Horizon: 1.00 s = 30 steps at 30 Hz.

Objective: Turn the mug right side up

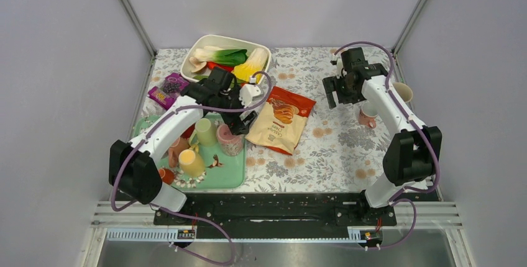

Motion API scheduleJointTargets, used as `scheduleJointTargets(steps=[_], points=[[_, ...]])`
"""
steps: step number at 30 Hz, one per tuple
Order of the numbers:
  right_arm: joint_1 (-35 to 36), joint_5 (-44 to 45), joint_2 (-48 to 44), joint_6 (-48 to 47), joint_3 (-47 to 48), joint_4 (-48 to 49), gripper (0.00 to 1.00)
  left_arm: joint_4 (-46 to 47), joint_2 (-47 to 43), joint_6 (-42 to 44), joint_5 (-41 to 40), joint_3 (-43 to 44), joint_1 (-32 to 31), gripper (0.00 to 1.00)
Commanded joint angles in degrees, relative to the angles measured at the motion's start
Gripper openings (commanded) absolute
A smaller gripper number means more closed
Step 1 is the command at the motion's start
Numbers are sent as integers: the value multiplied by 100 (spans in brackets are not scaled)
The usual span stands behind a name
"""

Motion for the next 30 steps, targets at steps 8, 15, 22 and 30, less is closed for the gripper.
scheduleJointTargets(steps=[8, 15, 22, 30], points=[[126, 0, -198, -90, -150, 136, 92, 345, 651, 315, -1364, -70, -476, 70], [154, 1, -214, -95, -152, 148, 91, 116, 316, 540, -1322, -412, -486, 61], [169, 15, -231, -106, -179, 153, 91, -481, -141, 882, -750, -970, -494, 60], [176, 11, -298, -106, -205, 150, 91, -1444, -678, 1673, -343, -1298, -488, 59]])
